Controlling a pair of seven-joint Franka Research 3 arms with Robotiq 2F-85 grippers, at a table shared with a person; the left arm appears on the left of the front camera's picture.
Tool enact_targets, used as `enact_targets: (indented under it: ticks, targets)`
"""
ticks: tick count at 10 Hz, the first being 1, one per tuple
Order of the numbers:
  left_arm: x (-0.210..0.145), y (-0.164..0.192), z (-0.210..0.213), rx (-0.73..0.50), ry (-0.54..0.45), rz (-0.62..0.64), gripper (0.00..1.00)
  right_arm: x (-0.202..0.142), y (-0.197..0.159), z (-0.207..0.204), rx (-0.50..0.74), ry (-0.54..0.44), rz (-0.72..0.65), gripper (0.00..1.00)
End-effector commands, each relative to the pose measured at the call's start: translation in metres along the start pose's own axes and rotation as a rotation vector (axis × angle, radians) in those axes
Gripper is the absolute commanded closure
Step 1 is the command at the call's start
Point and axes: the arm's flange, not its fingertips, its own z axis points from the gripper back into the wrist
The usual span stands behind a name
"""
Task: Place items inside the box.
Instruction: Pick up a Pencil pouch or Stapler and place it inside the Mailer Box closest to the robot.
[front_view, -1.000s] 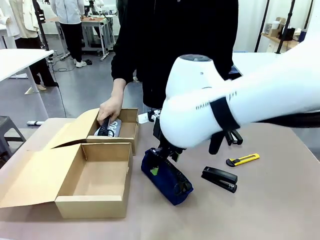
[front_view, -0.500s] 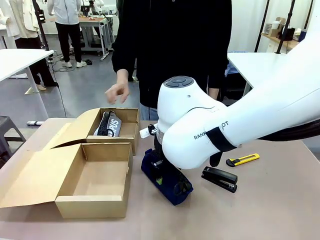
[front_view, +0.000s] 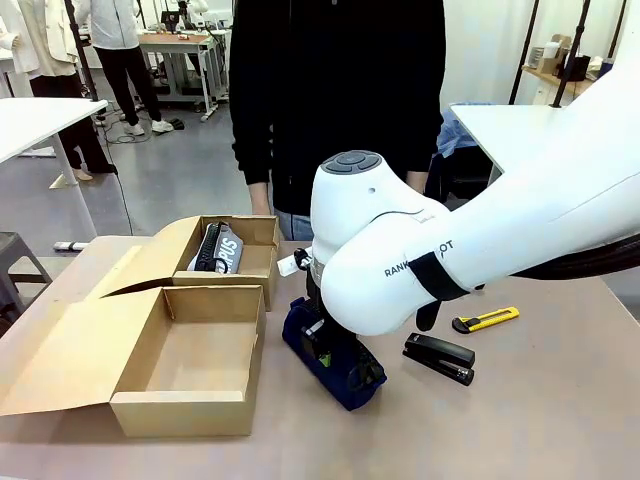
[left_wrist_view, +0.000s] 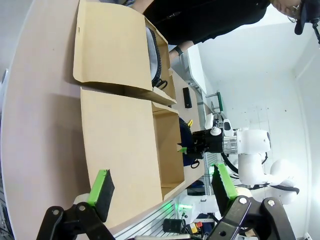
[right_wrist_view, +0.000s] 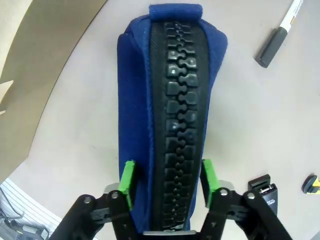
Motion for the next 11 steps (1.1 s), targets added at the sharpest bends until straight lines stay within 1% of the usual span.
enact_targets:
  ticks: [1,3,7,9,10,11]
  targets:
    - [0.000,0.000,0.000,-0.026,-0.019,-0.023,0.00,0.006,0.004,0.001,-0.007,0.005,-0.014,1.00]
    - [0.000,0.000,0.000,-0.026,-0.019,-0.023,0.00,0.006,0.001,0.002,-0.003,0.001,-0.028,1.00]
    - [0.000,0.000,0.000,-0.026,-0.019,-0.023,0.00,-0.001,-0.004,0.013,0.034,0.033,-0.044,1.00]
    - [0.000,0.000,0.000,-0.026,-0.019,-0.023,0.00,-0.009,-0.004,0.034,0.047,0.056,-0.061,1.00]
    - [0.000,0.000,0.000,-0.026,-0.019,-0.023,0.00,-0.018,-0.007,0.052,0.067,0.066,-0.080,1.00]
    - [0.000,0.000,0.000,-0.026,-0.019,-0.023,0.00,-0.033,-0.014,0.079,0.110,0.124,-0.138,1.00]
